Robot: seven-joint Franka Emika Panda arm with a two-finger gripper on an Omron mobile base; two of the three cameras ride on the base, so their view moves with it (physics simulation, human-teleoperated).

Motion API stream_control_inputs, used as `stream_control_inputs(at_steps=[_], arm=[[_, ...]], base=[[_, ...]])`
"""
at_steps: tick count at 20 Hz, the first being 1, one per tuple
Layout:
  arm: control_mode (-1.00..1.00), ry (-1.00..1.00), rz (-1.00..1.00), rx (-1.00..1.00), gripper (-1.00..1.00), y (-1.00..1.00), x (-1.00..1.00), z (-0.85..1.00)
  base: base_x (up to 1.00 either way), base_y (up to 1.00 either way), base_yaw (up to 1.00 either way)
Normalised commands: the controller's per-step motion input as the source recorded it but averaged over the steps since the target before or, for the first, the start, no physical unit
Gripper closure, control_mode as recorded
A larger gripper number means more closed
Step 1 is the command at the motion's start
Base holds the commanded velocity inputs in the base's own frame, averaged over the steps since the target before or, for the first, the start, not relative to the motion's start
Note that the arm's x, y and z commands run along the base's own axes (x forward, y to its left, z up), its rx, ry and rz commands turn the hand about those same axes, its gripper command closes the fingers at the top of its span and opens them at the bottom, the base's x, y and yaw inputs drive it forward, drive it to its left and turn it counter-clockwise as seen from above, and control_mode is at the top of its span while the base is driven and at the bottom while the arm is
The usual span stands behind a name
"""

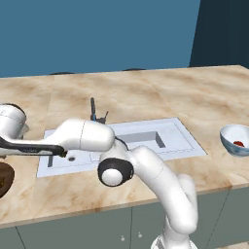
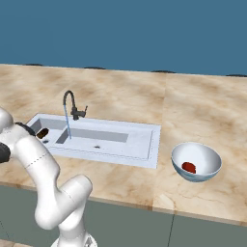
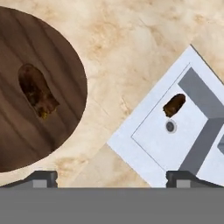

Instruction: Pick the sweet potatos from the sink and place them in one bowl. Place the bell pepper in the other bowl. Then turn off the sink faucet.

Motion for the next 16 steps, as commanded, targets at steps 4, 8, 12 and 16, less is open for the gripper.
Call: stream_control_inputs(at_steps=[4,8,12,16], arm=[[-1.0,0.05,-0.1,0.31,-1.0,-1.0,0.0,-1.0],[-1.0,0.09,-0.11,0.3,-1.0,-1.0,0.0,-0.83],[-1.0,0.03,-0.29,0.29,-1.0,-1.0,0.0,-0.47],[-1.0,0.0,-0.42,0.21,-1.0,-1.0,0.11,-0.43]], base=[[0.0,0.0,0.0],[0.0,0.0,0.0],[0.0,0.0,0.0],[0.0,0.0,0.0]])
